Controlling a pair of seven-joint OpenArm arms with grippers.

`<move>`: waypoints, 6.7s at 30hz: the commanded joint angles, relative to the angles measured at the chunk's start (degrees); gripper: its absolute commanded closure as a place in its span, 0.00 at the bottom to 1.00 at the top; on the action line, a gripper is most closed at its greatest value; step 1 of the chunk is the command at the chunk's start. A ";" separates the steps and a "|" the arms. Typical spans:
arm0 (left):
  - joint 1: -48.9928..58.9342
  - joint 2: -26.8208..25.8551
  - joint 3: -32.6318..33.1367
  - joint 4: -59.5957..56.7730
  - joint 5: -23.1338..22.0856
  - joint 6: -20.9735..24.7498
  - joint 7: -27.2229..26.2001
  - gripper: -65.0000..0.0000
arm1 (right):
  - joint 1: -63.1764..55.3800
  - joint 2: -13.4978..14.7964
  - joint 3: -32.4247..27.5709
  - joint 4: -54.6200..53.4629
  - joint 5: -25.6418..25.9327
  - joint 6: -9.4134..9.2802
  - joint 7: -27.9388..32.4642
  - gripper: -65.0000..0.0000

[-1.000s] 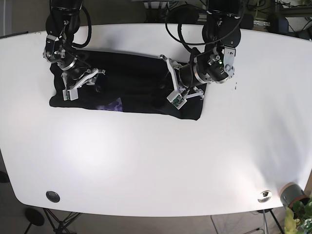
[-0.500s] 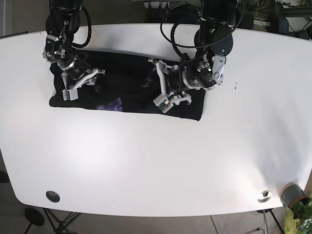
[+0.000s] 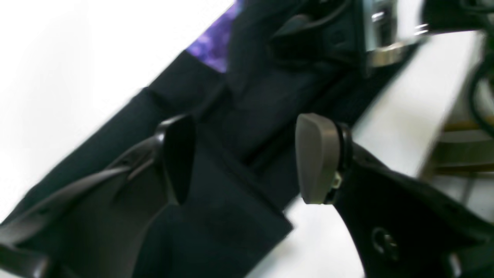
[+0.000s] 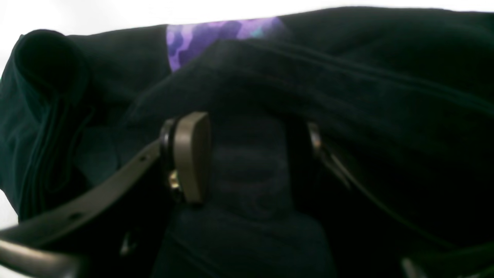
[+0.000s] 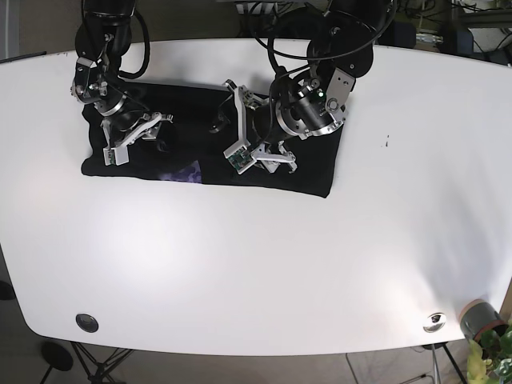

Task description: Fold the T-shirt properly

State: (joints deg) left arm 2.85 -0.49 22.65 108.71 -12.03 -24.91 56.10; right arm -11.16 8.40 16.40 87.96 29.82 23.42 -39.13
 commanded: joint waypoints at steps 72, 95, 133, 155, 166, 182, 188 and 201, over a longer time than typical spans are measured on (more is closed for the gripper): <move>-0.79 -1.75 -42.74 -21.01 -7.79 -15.09 -1.28 0.91 | 8.21 2.28 32.52 -11.00 21.91 5.20 -25.79 0.51; -1.14 -1.75 -42.57 -21.10 -7.70 -15.09 -1.28 0.91 | 8.04 5.79 33.40 -16.71 31.67 8.01 -28.07 0.17; -0.79 -2.98 -42.92 -21.10 -7.70 -15.09 -1.28 0.91 | 5.31 3.68 23.90 -7.83 26.57 3.09 -27.63 0.49; -1.23 -0.70 -42.48 -26.46 -7.70 -15.09 -1.19 0.91 | 3.20 4.04 23.38 5.44 26.40 2.38 -25.70 0.97; -1.31 1.33 -34.74 -26.99 -7.79 -15.09 -1.28 0.91 | 1.97 3.77 16.43 19.33 26.40 -2.28 -25.70 0.97; -1.31 2.47 -22.70 -27.08 -7.88 -14.79 -7.70 0.91 | 3.82 -1.68 3.86 21.44 26.40 -2.28 -25.52 0.97; -1.40 2.47 -21.91 -27.08 -7.97 -14.17 -8.32 0.91 | 4.87 -4.76 -0.71 21.27 20.51 -1.84 -25.44 0.97; -2.11 2.38 -21.91 -27.08 -7.97 -14.35 -8.49 0.91 | 5.14 -6.16 -10.73 21.09 10.57 -2.10 -20.87 0.96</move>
State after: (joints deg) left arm 1.37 2.00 0.71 81.10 -20.21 -39.48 47.70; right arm -6.70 2.39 6.81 108.18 40.03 20.97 -61.41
